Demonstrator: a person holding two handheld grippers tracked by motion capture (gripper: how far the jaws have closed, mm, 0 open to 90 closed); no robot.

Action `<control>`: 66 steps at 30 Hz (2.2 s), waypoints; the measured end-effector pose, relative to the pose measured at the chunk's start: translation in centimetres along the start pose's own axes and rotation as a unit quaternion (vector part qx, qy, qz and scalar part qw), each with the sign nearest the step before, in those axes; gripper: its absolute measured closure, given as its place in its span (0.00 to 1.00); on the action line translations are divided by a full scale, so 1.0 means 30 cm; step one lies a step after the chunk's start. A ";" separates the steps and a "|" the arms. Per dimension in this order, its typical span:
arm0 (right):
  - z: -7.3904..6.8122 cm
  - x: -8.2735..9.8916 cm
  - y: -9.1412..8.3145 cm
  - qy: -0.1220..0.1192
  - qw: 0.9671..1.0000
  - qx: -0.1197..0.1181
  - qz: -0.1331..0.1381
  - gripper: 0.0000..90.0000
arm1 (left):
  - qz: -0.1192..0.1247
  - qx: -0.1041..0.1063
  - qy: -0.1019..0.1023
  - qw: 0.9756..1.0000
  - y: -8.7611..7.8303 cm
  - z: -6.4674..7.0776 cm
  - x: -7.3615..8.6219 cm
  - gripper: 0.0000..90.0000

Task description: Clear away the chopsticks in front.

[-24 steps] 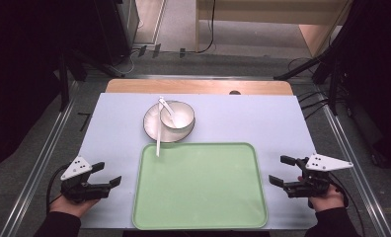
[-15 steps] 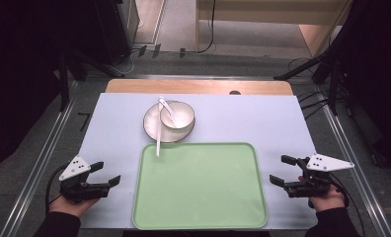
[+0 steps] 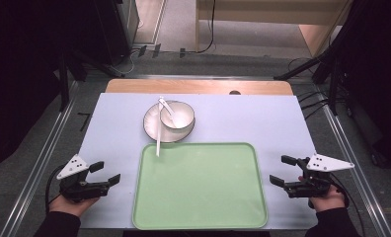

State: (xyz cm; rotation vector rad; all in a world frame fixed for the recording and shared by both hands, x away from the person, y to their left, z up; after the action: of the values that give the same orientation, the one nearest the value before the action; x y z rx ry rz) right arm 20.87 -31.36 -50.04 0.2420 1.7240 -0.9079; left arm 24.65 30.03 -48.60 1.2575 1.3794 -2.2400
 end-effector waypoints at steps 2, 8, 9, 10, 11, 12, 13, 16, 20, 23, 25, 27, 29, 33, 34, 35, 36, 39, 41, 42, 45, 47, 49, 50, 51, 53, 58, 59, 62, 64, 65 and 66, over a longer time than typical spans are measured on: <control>0.000 0.000 0.000 0.000 1.000 0.000 0.000 0.16 | 0.000 0.001 0.000 1.000 -0.001 0.003 -0.002 0.23; -0.001 0.003 -0.005 -0.001 1.000 0.002 0.003 0.16 | 0.003 0.018 -0.009 1.000 -0.001 0.005 -0.004 0.24; 0.000 0.003 -0.006 -0.001 1.000 0.003 0.004 0.16 | 0.006 0.020 -0.012 1.000 0.000 0.005 -0.005 0.24; 0.000 0.003 -0.006 -0.001 1.000 0.003 0.004 0.16 | 0.007 0.021 -0.014 1.000 -0.001 0.006 -0.006 0.24; 0.000 0.003 -0.006 -0.001 1.000 0.003 0.004 0.16 | 0.008 0.022 -0.013 1.000 -0.002 0.006 -0.007 0.24; 0.000 0.003 -0.006 0.000 1.000 0.003 0.003 0.16 | 0.008 0.023 -0.013 1.000 -0.002 0.006 -0.008 0.25; 0.000 0.003 -0.006 0.000 1.000 0.003 0.003 0.16 | 0.008 0.023 -0.013 1.000 -0.002 0.006 -0.008 0.26; 0.000 0.004 -0.003 0.002 1.000 0.003 0.001 0.16 | 0.002 0.029 -0.025 0.999 -0.003 0.005 -0.012 0.30; 0.000 0.004 -0.002 0.004 1.000 0.002 0.000 0.16 | 0.001 0.035 -0.031 0.999 -0.006 0.008 -0.013 0.38; 0.001 0.005 -0.001 0.004 1.000 0.002 -0.001 0.16 | 0.005 0.029 -0.034 0.999 -0.009 0.014 -0.022 0.42; 0.001 0.006 0.000 0.005 1.000 0.002 -0.003 0.16 | -0.009 0.025 -0.051 0.998 -0.010 0.019 -0.045 0.46; 0.001 0.006 0.001 0.007 1.000 0.003 -0.003 0.16 | -0.020 0.017 -0.062 0.998 -0.006 0.023 -0.064 0.48; 0.001 0.007 0.002 0.007 1.000 0.005 -0.005 0.16 | -0.035 0.002 -0.070 0.997 0.002 0.025 -0.086 0.45; 0.000 0.007 0.005 0.005 1.000 0.003 -0.006 0.16 | -0.054 0.001 -0.087 0.995 0.026 0.025 -0.126 0.44; 0.000 0.007 0.005 0.005 1.000 0.003 -0.006 0.16 | -0.054 0.001 -0.087 0.995 0.026 0.025 -0.126 0.47; -0.001 0.007 0.006 0.005 1.000 0.003 -0.006 0.16 | -0.058 -0.003 -0.080 0.995 0.030 0.028 -0.140 0.47; -0.002 0.006 0.006 0.006 1.000 0.001 -0.007 0.16 | -0.057 -0.007 -0.076 0.995 0.036 0.033 -0.162 0.47; -0.002 0.007 0.006 0.007 1.000 0.002 -0.007 0.16 | -0.059 -0.009 -0.082 0.995 0.045 0.034 -0.190 0.46; 0.000 0.007 0.004 0.007 1.000 0.004 -0.006 0.16 | -0.053 -0.012 -0.081 0.995 0.053 0.032 -0.208 0.46; 0.001 0.007 0.004 0.007 1.000 0.005 -0.006 0.16 | -0.055 -0.012 -0.082 0.995 0.059 0.031 -0.221 0.46; 0.000 0.008 0.005 0.009 1.000 0.005 -0.007 0.16 | -0.064 -0.011 -0.087 0.994 0.078 0.025 -0.245 0.43; 0.001 0.009 0.006 0.009 1.000 0.005 -0.008 0.16 | -0.071 -0.016 -0.082 0.994 0.103 0.023 -0.264 0.43; 0.001 0.009 0.006 0.008 1.000 0.005 -0.009 0.16 | -0.069 -0.016 -0.078 0.994 0.111 0.024 -0.270 0.41; 0.001 0.009 0.007 0.008 1.000 0.005 -0.009 0.16 | -0.075 -0.018 -0.075 0.994 0.130 0.027 -0.285 0.41; 0.002 0.010 0.008 0.008 1.000 0.005 -0.009 0.16 | -0.078 -0.017 -0.072 0.994 0.142 0.030 -0.294 0.40; 0.002 0.010 0.009 0.009 1.000 0.004 -0.010 0.16 | -0.078 -0.017 -0.072 0.994 0.160 0.031 -0.306 0.39; -0.001 0.009 0.009 0.008 1.000 0.006 -0.009 0.16 | -0.080 -0.013 -0.080 0.993 0.207 0.030 -0.340 0.39; -0.001 0.009 0.009 0.008 1.000 0.007 -0.009 0.16 | -0.080 -0.013 -0.079 0.994 0.216 0.032 -0.347 0.39; -0.001 0.008 0.009 0.007 1.000 0.007 -0.007 0.16 | -0.080 -0.012 -0.077 0.994 0.238 0.031 -0.361 0.40; 0.000 0.009 0.009 0.008 1.000 0.008 -0.007 0.16 | -0.081 -0.016 -0.081 0.993 0.265 0.025 -0.379 0.40; 0.001 0.010 0.010 0.009 1.000 0.008 -0.008 0.16 | -0.081 -0.014 -0.084 0.993 0.275 0.022 -0.384 0.41; 0.001 0.010 0.010 0.009 1.000 0.008 -0.008 0.16 | -0.080 -0.014 -0.087 0.993 0.285 0.020 -0.389 0.41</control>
State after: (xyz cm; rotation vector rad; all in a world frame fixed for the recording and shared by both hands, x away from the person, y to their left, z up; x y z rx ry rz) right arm 20.96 -31.24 -50.44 0.2487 1.7382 -0.9350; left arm 36.32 22.30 -44.92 0.9482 1.4855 -2.3607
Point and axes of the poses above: each handheld gripper's, and its own axes: y roughly forward along the jaws, x roughly out of its underside, z roughly to its right, the point moved 1 cm from there along y, roughly forward along the jaws, and after that the axes turned 6 degrees about -y, right-handed, at the moved point
